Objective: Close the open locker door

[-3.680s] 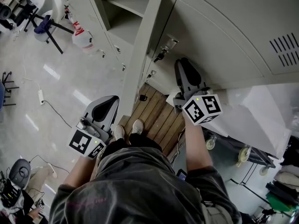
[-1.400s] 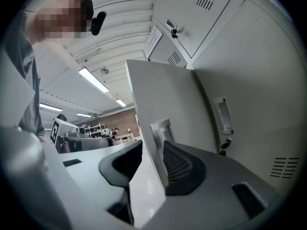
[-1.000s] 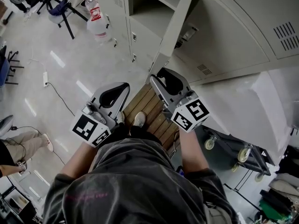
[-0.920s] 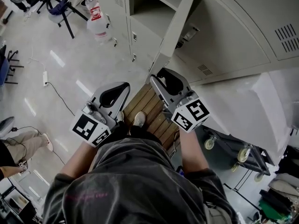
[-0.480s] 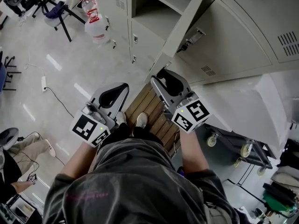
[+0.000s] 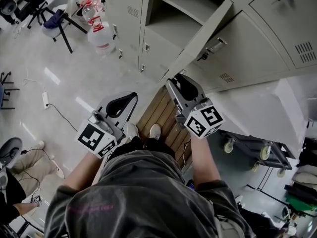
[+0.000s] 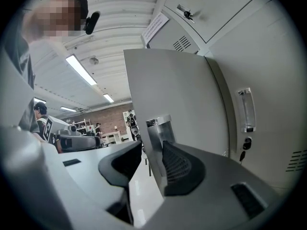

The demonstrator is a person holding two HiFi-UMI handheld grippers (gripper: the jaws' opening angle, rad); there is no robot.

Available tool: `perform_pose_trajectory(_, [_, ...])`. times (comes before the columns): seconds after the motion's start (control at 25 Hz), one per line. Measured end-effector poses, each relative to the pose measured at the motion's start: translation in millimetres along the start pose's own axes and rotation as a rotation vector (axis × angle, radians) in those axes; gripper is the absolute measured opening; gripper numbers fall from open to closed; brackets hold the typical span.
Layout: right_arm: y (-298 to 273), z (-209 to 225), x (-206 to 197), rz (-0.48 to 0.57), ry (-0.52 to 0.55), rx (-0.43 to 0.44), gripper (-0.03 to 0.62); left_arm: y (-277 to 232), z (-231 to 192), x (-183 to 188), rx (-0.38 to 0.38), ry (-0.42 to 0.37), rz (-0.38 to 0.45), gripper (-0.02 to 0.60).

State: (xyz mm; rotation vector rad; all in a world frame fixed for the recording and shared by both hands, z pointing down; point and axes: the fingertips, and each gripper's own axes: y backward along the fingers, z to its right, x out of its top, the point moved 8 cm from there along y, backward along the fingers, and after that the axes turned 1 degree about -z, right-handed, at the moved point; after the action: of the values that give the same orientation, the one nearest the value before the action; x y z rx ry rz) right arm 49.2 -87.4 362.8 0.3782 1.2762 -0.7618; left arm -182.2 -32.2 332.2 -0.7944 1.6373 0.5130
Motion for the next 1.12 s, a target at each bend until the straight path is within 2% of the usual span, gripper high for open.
perform_pose_trajectory(0.44, [-30.9, -11.0, -1.8, 0.005, 0.004, -0.030, 0.140, 19.5, -31.0, 2.8, 0.000, -0.004, 0.001, 0.014])
perform_pose_trajectory(1.12, [-74.3, 5.8, 10.8, -0.008, -0.002, 0.091, 0.110, -3.6, -55.9, 13.3, 0.104, -0.001, 0.002, 0.014])
